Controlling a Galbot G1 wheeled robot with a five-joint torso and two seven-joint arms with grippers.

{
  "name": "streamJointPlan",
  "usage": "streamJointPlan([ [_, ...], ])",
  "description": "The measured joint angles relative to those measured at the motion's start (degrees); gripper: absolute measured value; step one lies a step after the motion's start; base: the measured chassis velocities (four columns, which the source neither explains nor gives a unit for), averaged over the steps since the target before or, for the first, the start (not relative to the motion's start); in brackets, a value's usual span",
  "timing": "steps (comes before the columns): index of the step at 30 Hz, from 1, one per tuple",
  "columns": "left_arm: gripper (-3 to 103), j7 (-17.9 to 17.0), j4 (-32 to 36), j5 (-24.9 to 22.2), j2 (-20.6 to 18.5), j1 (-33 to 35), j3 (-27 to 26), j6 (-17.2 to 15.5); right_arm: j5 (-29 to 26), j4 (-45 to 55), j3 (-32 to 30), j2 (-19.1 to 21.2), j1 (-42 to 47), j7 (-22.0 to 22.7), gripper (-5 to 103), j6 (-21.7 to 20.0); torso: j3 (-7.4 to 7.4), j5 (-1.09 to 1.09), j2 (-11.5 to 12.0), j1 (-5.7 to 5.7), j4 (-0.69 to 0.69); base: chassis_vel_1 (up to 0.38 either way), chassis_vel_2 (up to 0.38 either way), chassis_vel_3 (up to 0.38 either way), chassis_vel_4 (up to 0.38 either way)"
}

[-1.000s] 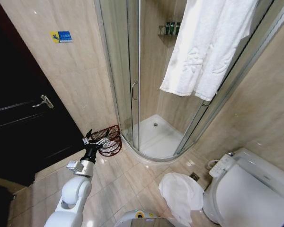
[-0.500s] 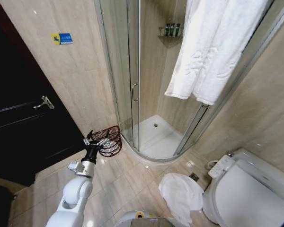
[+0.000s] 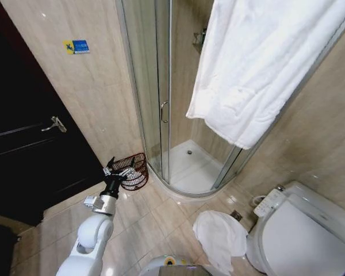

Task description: Discard the used towel into the hamper.

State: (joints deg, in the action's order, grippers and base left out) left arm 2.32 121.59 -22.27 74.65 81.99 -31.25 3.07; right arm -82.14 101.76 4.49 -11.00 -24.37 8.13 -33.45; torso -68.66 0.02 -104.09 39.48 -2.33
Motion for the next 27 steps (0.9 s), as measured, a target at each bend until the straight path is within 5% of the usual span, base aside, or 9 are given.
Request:
streamJointPlan([
  [7, 100, 0.5, 0.0, 0.6, 1.0, -0.2, 0.7, -0.4, -2.7, 7.4, -15.0, 7.5, 21.1, 2.0, 7, 2.3, 0.03, -0.04, 0.1, -0.03, 0.05, 0.0, 0.0, 0.0, 0.0],
  [10, 100, 0.6, 0.0, 0.9, 1.4, 0.0, 0.9, -0.4, -5.7, 9.6, -16.8, 8.2, 25.5, 5.3, 7, 1.3, 0.04, -0.06, 0.1, -0.04, 0.02, 0.0, 0.0, 0.0, 0.0],
  [14, 100, 0.8, 0.3, 1.1, 2.1, 0.5, 0.7, 0.0, -13.1, 13.9, -17.1, 6.4, 25.8, 15.1, 7, -1.8, 0.04, -0.04, 0.1, -0.04, 0.02, 0.0, 0.0, 0.0, 0.0],
  [27, 100, 0.8, 0.9, -0.3, 1.1, 1.3, -0.7, 1.3, -4.2, 16.6, -13.7, 1.6, 32.6, 16.9, 7, 0.8, 0.06, -0.02, 0.2, -0.07, 0.01, 0.0, 0.0, 0.0, 0.0],
])
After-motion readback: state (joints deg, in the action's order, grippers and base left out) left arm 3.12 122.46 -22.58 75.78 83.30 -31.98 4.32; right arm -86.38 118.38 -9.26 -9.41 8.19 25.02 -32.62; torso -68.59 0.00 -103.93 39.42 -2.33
